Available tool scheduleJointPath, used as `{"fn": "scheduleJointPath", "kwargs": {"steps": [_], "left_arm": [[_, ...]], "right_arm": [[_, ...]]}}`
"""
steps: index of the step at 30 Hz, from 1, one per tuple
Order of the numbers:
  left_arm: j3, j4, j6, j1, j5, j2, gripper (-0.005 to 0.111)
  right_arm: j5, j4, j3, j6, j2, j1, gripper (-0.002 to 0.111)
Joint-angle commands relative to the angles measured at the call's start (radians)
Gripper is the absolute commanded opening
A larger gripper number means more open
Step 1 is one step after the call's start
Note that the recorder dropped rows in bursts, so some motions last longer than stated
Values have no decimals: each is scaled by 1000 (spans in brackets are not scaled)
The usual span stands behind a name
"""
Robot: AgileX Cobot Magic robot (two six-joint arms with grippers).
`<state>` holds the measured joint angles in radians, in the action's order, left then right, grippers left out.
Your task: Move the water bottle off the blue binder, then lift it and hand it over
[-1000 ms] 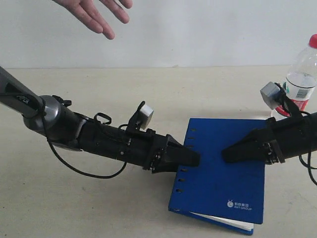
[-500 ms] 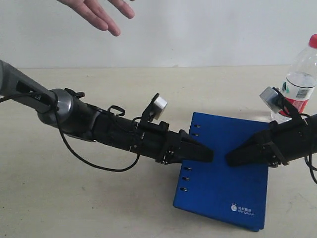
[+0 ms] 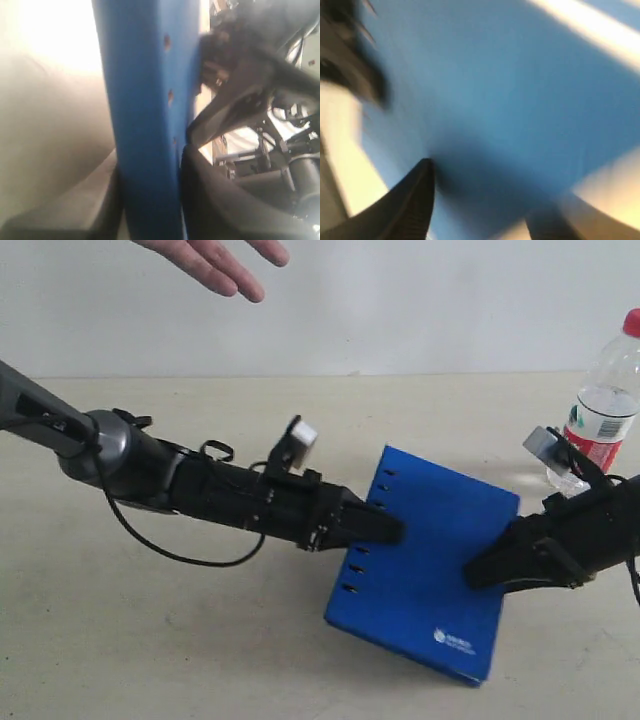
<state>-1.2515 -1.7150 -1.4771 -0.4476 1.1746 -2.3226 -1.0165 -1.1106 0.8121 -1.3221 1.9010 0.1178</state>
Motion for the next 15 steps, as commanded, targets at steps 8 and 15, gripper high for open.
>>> {"fn": "scheduleJointPath", "kwargs": {"steps": [8,15], "left_arm": [[86,153,-94,153,46,104,7],[267,167,-206,144,-223,481,7]], "right_arm": [[94,181,38,186,-86,1,34],[78,265,38,264,-312,1,0]]}}
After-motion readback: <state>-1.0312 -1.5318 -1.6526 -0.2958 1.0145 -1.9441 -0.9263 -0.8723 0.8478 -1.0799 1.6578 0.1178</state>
